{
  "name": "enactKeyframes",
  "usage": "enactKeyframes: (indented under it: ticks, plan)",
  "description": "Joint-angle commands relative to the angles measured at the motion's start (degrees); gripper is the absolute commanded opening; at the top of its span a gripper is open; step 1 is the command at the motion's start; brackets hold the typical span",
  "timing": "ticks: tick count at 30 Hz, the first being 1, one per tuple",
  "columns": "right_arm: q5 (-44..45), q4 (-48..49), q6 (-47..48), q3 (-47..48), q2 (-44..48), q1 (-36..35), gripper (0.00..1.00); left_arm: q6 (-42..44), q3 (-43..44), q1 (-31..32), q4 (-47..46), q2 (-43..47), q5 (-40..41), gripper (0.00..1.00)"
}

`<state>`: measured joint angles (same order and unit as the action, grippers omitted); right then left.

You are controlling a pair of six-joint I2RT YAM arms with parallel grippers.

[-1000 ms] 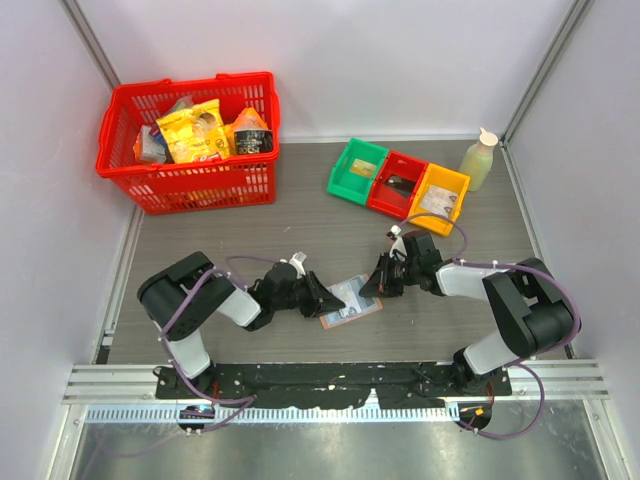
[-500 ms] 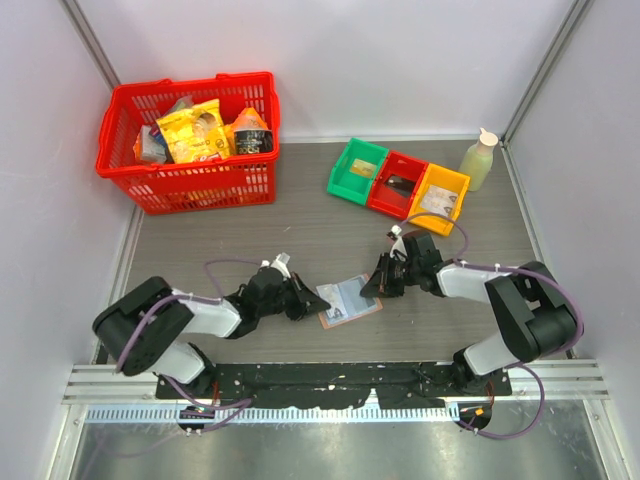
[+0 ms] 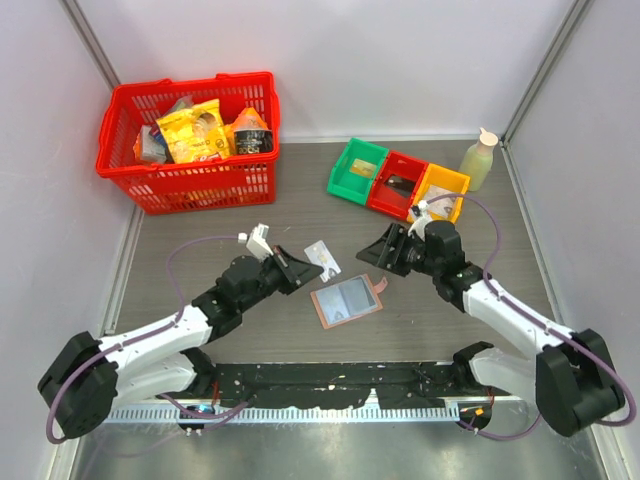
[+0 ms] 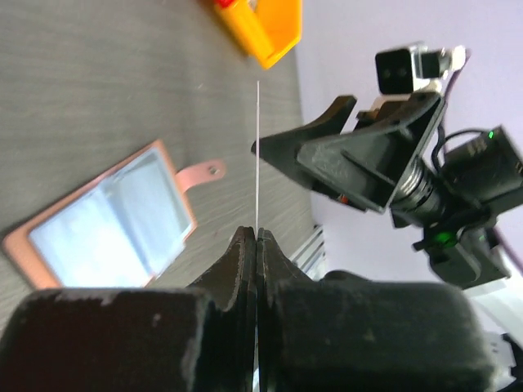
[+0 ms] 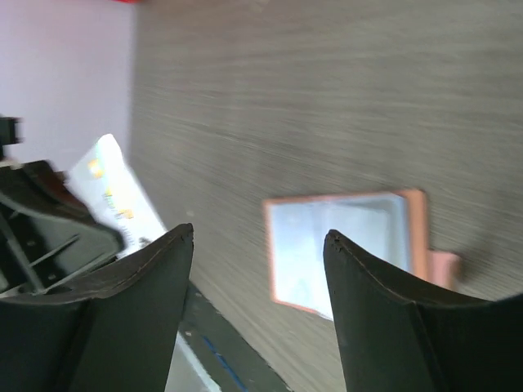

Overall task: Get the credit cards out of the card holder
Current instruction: Remove the credit card from the card holder.

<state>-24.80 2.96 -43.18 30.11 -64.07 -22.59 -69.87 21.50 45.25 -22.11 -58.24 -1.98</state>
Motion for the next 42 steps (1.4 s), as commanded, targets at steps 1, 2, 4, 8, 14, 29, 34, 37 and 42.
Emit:
enactKeyframes:
  ticks: [1, 2, 4, 8, 14, 29, 34, 37, 42]
  plan:
    - [-0.3, 16.3, -10.5, -2.0, 4.8, -4.0, 0.7, 3.0, 5.0, -0.3, -3.6, 0.6, 4.1, 0.0]
    - [0.7, 19.5, -12.4, -2.3, 5.1, -4.9, 0.7, 2.9, 5.6, -0.2, -4.5, 0.3, 4.1, 0.0]
    - [2.5, 23.6, -14.0, -2.4, 5.0, -8.1, 0.7, 2.7, 7.1, -0.3, -5.7, -0.2, 3.6, 0.0]
    - [5.6, 30.7, -15.7, -2.1, 3.2, -13.6, 0.7, 1.8, 9.0, 0.1, -8.5, -1.1, 2.6, 0.0]
    - [7.1, 41.8, -18.2, -2.6, 0.4, -15.6, 0.64, 0.6, 8.9, 1.0, -10.8, -1.4, 3.2, 0.0]
    - [9.1, 39.9, -15.1, -2.8, 2.8, -15.5, 0.01, -2.3, 6.4, 0.9, -13.5, -0.6, 6.4, 0.23]
    - [7.6, 25.0, -8.7, -0.2, 7.0, -11.1, 0.01, -0.5, 6.7, -3.7, -2.2, 2.2, 2.3, 0.47]
    - [5.4, 13.4, -5.1, 3.7, 9.0, -3.9, 0.0, 1.8, 8.0, -9.5, 6.9, 4.1, -5.6, 0.59]
    - [4.8, -14.4, 6.9, 14.3, 6.3, 7.7, 0.01, 12.4, 14.3, -21.0, 26.3, 5.8, -16.0, 0.8]
